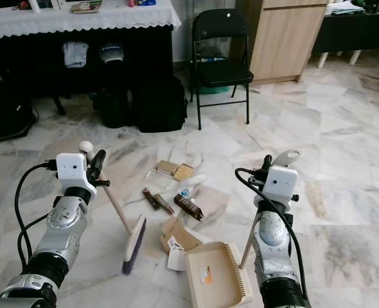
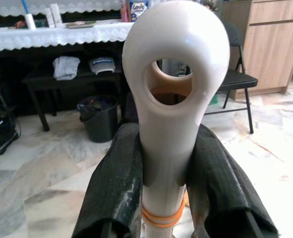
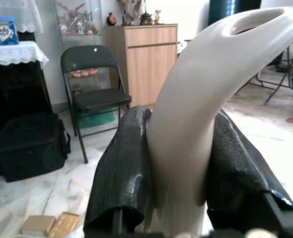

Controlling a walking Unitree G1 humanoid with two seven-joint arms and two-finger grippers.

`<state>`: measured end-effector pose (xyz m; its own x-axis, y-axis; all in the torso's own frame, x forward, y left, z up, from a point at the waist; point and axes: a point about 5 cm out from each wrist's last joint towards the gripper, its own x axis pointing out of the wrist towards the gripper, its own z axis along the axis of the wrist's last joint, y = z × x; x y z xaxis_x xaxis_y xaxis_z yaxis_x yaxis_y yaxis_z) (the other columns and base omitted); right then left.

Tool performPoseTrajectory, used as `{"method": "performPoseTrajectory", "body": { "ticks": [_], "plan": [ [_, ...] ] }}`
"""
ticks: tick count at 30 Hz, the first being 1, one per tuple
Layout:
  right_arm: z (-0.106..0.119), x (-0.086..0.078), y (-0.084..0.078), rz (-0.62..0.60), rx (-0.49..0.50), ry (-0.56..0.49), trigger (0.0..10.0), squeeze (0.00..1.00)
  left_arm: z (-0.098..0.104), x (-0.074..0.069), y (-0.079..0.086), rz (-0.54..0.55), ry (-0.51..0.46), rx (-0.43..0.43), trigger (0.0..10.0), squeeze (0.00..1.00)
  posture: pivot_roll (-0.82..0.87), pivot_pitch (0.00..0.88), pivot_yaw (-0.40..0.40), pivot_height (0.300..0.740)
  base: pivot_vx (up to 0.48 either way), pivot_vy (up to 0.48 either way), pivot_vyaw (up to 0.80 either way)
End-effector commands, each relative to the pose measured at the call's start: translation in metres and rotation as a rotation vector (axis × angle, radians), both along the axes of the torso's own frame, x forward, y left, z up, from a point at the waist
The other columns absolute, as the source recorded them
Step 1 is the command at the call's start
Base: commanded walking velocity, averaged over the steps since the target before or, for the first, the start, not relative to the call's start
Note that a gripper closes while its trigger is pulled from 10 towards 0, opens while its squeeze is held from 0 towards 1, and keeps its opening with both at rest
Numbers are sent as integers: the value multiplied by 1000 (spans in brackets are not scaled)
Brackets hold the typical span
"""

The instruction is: Sweep floor

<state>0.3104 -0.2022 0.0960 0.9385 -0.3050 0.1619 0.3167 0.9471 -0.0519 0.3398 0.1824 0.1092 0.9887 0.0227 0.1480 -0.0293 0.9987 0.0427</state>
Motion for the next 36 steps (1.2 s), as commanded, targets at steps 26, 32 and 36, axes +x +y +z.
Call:
{"method": "performPoseTrajectory", "body": {
  "ticks": [26,32,36],
  "plan": [
    [7,1,-4,-10,-6,-32,10000,0,7,2,1,1,-29,8,10000,0,-73,0,26,740,235,0,0],
    [5,-2,-14,-38,-25,-18,10000,0,5,1,1,0,-22,7,10000,0,-72,0,25,740,0,0,0],
    [4,-3,-18,-52,-34,-9,10000,0,5,0,1,-1,-19,8,10000,0,-74,0,25,740,0,0,0]
  ]
}}
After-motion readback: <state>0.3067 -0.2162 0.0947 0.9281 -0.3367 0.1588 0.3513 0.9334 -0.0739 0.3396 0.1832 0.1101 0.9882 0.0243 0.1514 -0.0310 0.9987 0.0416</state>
